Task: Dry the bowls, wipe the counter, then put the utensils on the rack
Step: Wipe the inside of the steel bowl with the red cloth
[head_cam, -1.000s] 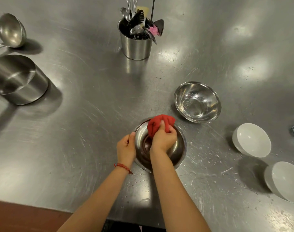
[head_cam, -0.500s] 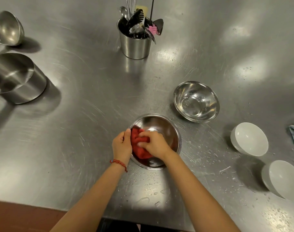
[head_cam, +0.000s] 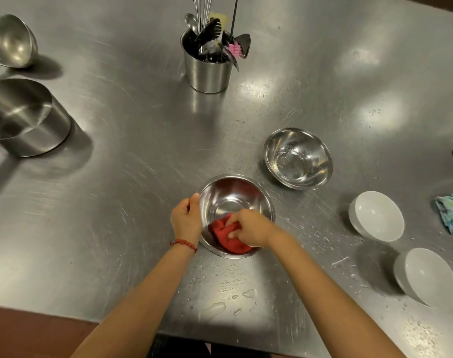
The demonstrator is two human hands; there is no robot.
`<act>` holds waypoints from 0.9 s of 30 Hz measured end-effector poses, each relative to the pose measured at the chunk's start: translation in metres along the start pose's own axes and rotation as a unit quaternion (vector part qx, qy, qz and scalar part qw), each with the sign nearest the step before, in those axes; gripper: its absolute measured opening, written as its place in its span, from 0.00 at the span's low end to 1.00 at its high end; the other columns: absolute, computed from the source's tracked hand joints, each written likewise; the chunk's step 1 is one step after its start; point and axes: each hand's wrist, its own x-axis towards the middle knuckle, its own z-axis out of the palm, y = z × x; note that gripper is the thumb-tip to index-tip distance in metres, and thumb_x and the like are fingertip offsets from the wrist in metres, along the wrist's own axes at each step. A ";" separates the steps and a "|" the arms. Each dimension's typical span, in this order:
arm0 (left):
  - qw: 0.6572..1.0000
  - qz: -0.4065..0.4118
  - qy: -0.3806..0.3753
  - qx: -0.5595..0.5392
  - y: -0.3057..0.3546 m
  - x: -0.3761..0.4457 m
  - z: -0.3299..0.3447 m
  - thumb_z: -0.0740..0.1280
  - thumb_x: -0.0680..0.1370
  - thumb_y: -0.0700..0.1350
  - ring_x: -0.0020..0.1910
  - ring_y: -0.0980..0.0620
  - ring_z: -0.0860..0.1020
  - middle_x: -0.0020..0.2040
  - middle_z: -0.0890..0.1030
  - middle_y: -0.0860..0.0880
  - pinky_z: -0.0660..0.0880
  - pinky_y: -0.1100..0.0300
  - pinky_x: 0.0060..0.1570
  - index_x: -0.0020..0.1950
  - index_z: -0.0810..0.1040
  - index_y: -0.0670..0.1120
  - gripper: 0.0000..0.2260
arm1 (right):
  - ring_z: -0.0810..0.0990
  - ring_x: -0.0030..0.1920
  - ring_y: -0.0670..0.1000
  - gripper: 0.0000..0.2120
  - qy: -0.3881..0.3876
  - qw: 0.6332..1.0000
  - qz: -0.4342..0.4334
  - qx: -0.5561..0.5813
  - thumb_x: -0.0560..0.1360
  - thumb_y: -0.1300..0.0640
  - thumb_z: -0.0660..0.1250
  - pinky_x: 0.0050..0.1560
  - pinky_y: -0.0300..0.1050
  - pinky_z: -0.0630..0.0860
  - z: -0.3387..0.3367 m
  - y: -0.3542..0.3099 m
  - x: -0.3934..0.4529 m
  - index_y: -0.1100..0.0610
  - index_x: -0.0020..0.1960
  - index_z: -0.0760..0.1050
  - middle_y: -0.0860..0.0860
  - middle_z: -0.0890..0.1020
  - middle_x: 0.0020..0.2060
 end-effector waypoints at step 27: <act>0.998 0.000 -0.046 0.034 -0.003 -0.009 0.002 0.63 0.77 0.41 0.25 0.56 0.61 0.23 0.63 0.51 0.59 0.62 0.26 0.24 0.62 0.48 0.22 | 0.75 0.55 0.58 0.16 0.344 0.934 -0.037 0.091 0.79 0.56 0.59 0.54 0.52 0.75 0.016 -0.027 0.043 0.56 0.65 0.71 0.59 0.72 0.58</act>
